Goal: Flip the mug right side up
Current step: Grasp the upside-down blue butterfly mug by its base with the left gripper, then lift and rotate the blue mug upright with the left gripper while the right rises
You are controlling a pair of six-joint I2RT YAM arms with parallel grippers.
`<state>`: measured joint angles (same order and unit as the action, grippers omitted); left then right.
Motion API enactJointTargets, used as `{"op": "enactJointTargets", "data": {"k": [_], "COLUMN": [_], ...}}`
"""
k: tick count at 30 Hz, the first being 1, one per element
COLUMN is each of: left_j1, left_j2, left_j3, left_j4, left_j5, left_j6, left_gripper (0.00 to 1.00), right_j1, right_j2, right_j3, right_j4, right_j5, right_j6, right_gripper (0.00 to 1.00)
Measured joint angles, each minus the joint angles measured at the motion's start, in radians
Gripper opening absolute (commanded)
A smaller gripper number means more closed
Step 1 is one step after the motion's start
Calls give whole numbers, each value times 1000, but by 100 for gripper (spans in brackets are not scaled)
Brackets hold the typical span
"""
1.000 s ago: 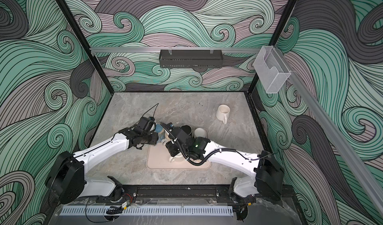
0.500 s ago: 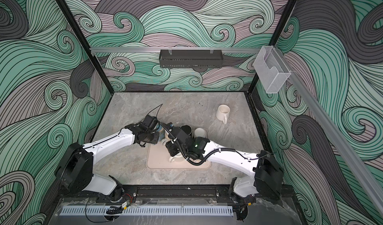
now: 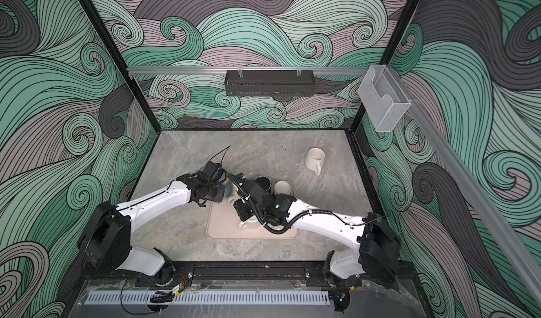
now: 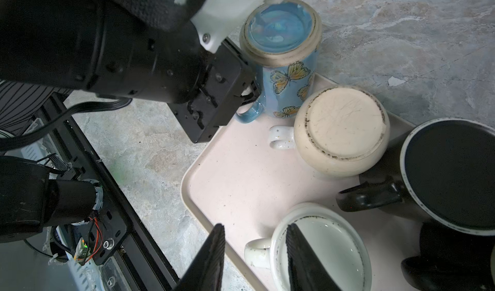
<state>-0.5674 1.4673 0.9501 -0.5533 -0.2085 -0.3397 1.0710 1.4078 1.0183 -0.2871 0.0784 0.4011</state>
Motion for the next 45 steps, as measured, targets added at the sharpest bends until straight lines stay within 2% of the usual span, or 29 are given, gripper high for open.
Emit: {"op": "enactJointTargets", "data": {"k": [20,30,39,45], "left_j1": [-3,-3,-3,10], "left_j2": [-217,-362,-475,-559], "left_j3": [37,36,37,38], "left_j4": [-86,-45,22,130], "left_j5": [-20,-15,70,184], "left_j6": [59,83,74,24], "left_gripper": [0,0,0,0], "right_j1": [-8,-105,-212,-286], "right_j2": [-12,-85,-186,-251], "right_j3": [2,0,-46,-148], "right_j4": [17,21,103,233], "right_j5": [-6,-5,-58,-181], "right_j6": [-33,-51,-13,84], "right_gripper": [38,40,41,43]}}
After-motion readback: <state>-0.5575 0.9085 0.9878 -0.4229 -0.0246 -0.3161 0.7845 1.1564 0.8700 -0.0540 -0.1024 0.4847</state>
